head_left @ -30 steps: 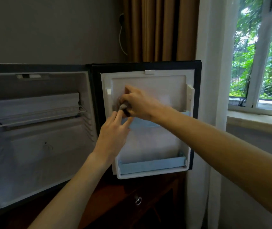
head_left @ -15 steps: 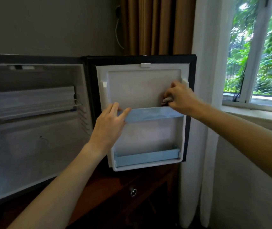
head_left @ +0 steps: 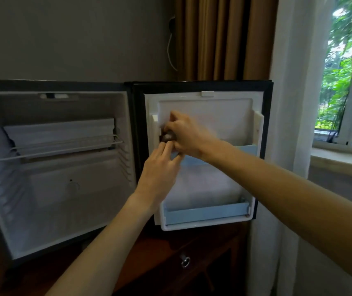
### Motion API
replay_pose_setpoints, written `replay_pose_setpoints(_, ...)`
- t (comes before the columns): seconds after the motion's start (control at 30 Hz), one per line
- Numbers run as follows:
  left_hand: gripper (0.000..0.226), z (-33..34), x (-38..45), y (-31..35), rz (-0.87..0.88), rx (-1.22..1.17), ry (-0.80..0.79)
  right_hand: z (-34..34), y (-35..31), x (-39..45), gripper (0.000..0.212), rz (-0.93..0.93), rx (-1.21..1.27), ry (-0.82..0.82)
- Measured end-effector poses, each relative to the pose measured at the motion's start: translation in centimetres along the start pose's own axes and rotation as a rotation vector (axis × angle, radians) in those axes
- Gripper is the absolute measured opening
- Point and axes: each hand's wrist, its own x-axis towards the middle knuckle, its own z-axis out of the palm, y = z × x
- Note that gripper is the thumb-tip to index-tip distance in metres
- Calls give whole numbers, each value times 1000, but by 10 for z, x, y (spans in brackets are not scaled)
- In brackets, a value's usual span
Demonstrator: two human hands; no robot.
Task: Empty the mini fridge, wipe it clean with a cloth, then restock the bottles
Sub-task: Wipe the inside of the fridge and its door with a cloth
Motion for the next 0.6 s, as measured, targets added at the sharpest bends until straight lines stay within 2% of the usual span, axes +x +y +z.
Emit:
replay_pose_setpoints(0.17,50,-4,0,-2,20,3,-9,-2,14,-11,19,-11,-38,-23)
replay_pose_setpoints(0.27,53,-8,0,-3,23,4,-34,-9,42,-37,15,87,-75,-19)
replay_pose_setpoints(0.43,56,-12,-1,-2,0,-29,-49,-29,82,-80,19,244,-145,-38)
replay_pose_setpoints(0.6,53,-14,-3,-2,-2,-43,-50,-34,80,-85,16,286,-170,-39)
